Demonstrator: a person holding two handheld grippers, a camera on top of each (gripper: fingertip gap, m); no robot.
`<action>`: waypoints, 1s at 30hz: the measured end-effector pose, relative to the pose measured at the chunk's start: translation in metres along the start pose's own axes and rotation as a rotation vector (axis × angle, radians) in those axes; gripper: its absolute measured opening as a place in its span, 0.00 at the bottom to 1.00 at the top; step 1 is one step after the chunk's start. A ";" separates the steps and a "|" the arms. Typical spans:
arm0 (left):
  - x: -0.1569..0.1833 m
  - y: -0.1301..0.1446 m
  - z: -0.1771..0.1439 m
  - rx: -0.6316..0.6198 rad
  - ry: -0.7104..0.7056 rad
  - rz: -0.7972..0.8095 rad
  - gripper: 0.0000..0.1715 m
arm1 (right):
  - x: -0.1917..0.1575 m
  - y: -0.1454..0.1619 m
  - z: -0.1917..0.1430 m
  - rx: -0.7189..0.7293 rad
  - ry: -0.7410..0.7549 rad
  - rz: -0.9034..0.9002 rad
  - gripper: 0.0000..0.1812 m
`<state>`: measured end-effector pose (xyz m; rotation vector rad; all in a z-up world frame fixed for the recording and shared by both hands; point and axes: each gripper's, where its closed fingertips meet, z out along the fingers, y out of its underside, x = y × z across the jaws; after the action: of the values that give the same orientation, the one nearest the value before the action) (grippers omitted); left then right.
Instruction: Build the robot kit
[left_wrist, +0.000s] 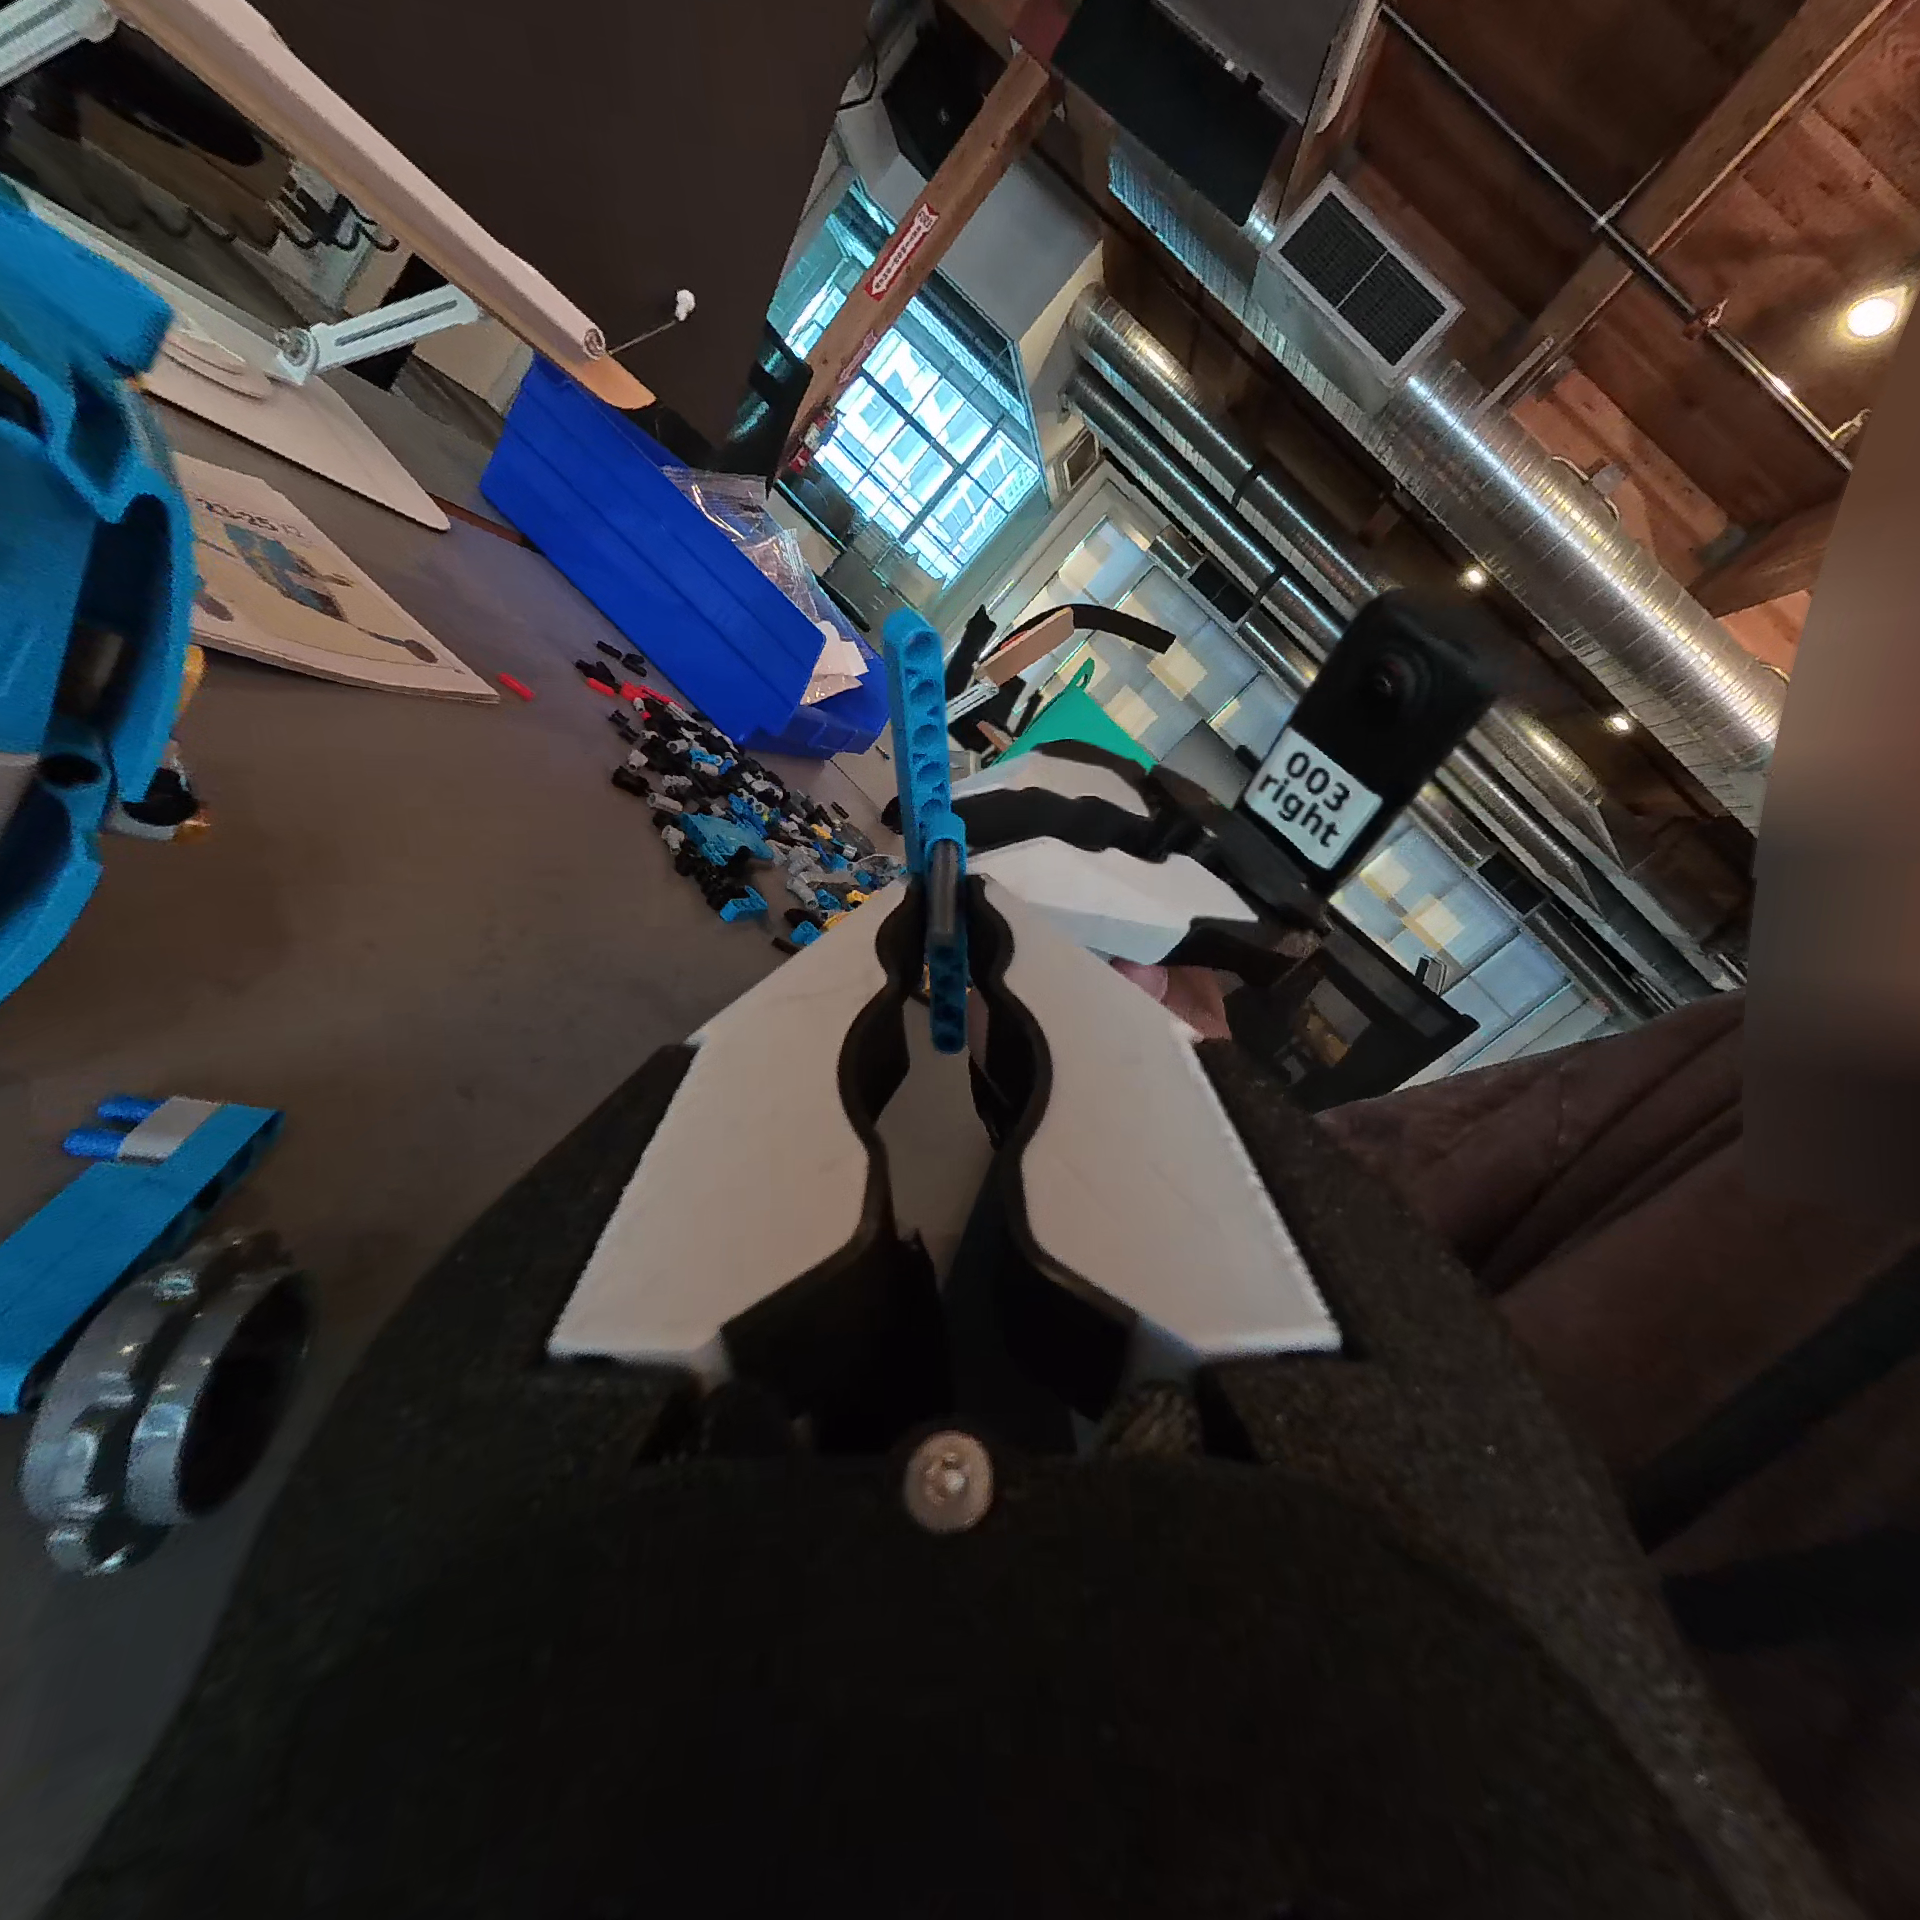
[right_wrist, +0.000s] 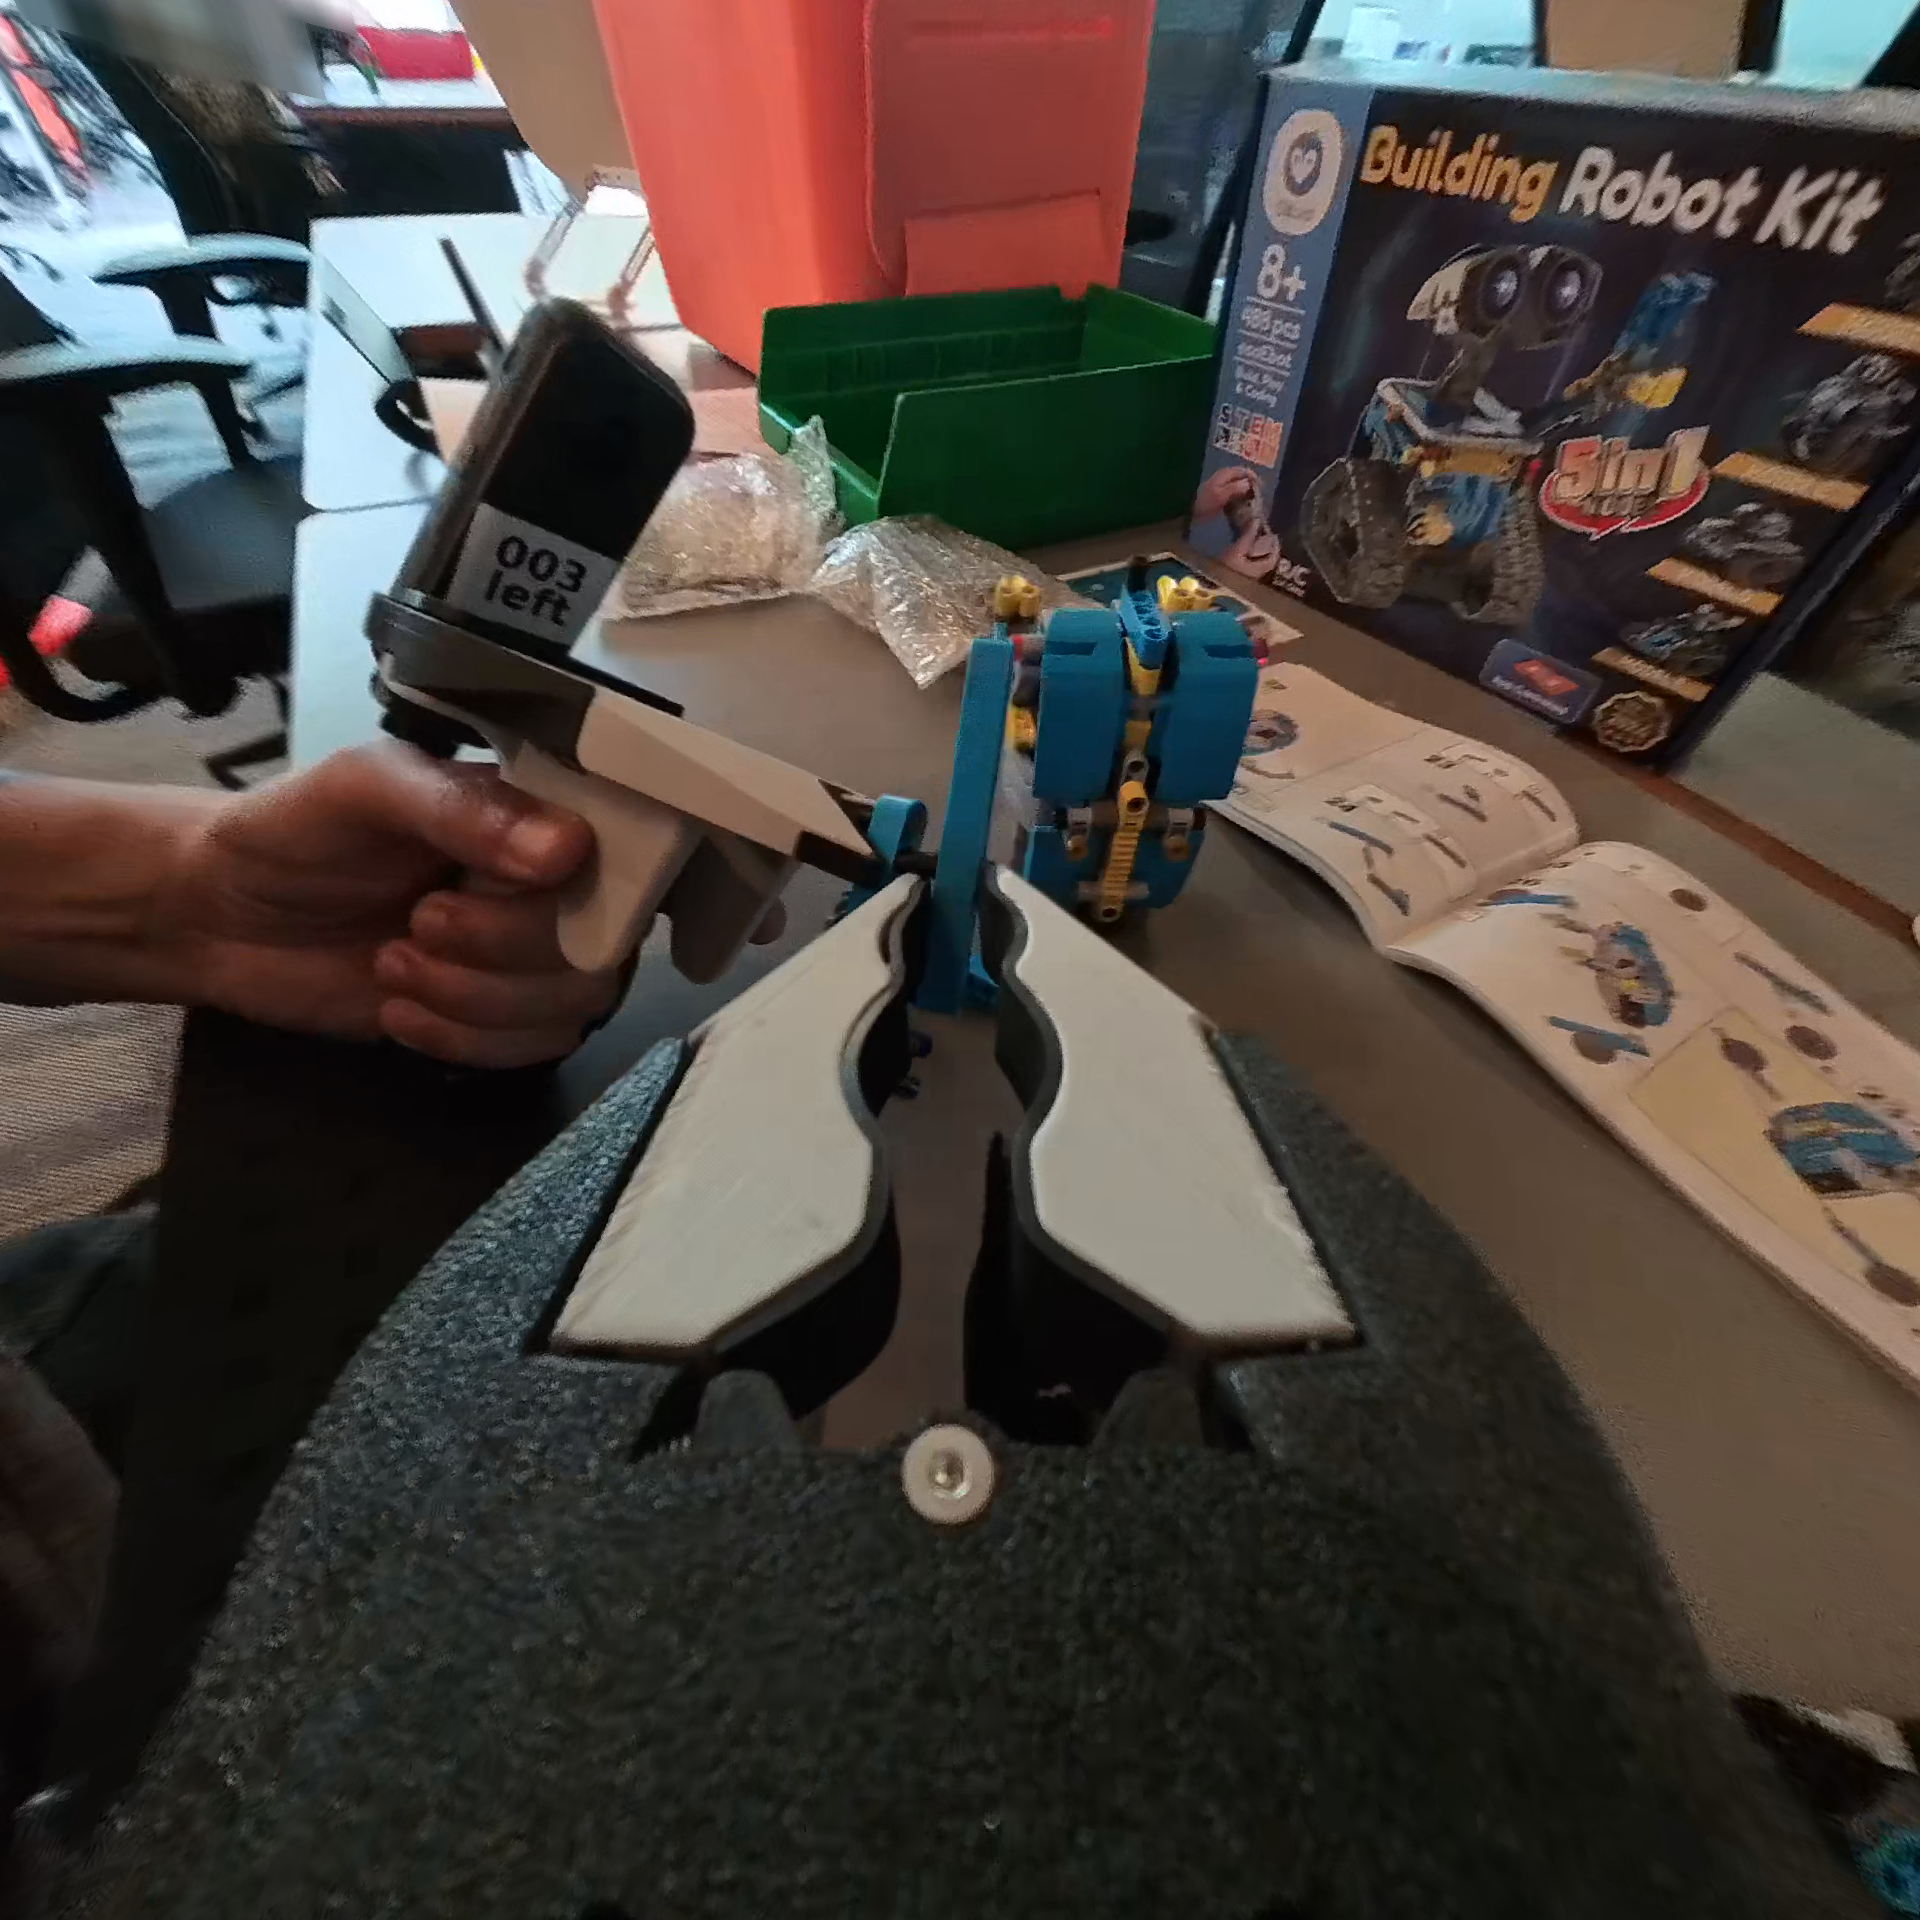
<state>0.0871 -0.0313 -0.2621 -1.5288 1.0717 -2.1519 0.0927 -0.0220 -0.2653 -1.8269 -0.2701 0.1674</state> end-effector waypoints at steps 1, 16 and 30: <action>0.000 0.000 0.000 -0.002 -0.003 0.002 0.04 | 0.000 0.001 -0.001 0.005 -0.022 0.026 0.05; -0.012 0.001 0.000 -0.021 -0.048 -0.037 0.04 | -0.008 0.008 -0.003 0.025 -0.160 0.095 0.05; -0.043 -0.015 -0.015 -0.038 -0.231 0.149 0.04 | 0.008 0.097 -0.041 -0.354 -0.054 -0.487 0.05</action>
<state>0.0928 0.0112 -0.2832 -1.6128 1.1139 -1.8156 0.1205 -0.0822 -0.3476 -2.0450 -0.8134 -0.1842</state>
